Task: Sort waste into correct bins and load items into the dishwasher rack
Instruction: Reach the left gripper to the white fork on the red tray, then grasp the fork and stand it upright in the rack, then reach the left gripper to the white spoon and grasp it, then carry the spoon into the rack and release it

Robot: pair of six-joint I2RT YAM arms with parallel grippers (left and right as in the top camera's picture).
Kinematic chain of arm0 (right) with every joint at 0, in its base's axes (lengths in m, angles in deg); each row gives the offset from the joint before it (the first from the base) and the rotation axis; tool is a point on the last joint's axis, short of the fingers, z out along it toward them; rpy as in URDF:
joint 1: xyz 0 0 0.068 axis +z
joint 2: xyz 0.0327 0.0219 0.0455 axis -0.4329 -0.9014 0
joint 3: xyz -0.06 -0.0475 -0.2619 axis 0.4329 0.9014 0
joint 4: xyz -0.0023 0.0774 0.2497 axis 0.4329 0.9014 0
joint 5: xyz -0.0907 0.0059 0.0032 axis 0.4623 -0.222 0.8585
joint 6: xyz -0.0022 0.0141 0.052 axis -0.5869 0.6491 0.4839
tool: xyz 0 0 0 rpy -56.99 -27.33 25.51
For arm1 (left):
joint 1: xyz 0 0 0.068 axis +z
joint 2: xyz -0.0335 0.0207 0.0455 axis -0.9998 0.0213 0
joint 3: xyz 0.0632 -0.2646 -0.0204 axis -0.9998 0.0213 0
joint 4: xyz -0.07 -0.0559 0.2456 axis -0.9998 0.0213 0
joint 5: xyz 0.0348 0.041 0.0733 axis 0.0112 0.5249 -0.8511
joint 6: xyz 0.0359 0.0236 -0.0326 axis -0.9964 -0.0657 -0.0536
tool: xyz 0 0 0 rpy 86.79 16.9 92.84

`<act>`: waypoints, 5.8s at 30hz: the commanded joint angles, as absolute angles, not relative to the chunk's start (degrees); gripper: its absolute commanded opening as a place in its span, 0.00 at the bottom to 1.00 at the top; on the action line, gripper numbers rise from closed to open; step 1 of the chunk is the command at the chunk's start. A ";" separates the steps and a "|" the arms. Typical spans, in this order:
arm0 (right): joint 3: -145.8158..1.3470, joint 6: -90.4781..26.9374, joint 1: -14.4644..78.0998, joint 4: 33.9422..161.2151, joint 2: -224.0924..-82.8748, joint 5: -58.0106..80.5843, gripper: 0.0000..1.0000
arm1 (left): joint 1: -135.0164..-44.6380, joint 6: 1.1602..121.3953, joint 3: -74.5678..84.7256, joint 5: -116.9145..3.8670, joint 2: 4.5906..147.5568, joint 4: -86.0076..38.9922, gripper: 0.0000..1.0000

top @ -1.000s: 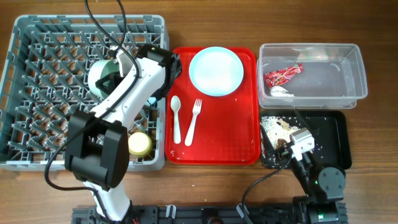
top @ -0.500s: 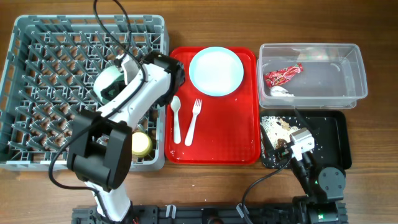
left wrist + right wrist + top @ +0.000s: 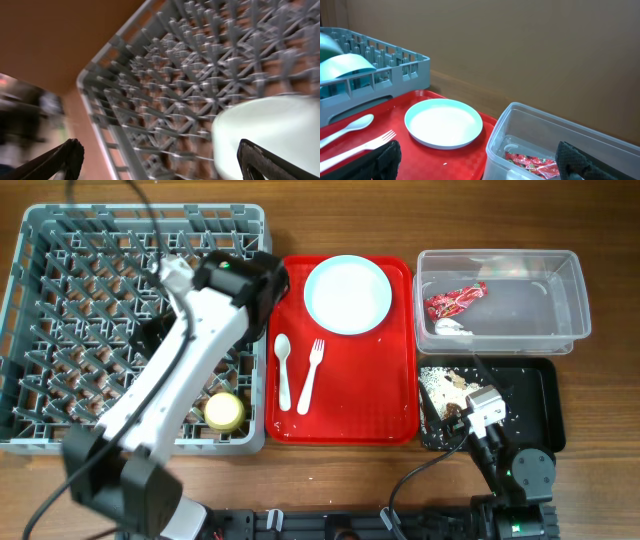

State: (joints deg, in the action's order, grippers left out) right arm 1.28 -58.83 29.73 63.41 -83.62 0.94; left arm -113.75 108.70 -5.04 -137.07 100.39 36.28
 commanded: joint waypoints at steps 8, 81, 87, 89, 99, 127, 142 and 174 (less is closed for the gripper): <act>1.35 -59.18 29.49 63.12 -83.73 0.00 1.00 | -115.37 86.97 -5.92 -105.90 95.78 21.35 0.80; 1.35 -59.18 29.49 63.12 -83.73 0.00 1.00 | -83.26 39.19 14.91 -100.04 90.34 -5.38 0.67; 1.35 -59.20 29.49 63.12 -83.73 0.00 1.00 | -90.56 46.56 8.93 -80.00 83.52 1.81 0.61; 1.35 -59.18 29.49 63.12 -83.73 0.00 1.00 | -95.46 49.68 8.93 -76.57 82.40 2.58 0.57; 1.35 -59.20 29.49 63.12 -83.73 0.00 1.00 | -116.42 68.81 14.89 -87.04 92.74 -2.25 0.52; 1.35 -59.18 29.49 63.12 -83.73 0.00 1.00 | -122.82 76.28 15.85 -86.14 118.47 -16.22 0.53; 1.35 -59.18 29.49 63.12 -83.73 0.00 1.00 | -121.51 68.89 14.85 -86.05 114.79 -13.64 0.08; 1.35 -59.18 29.49 63.12 -83.73 0.00 1.00 | -98.41 47.67 9.63 -75.43 82.90 -4.72 0.55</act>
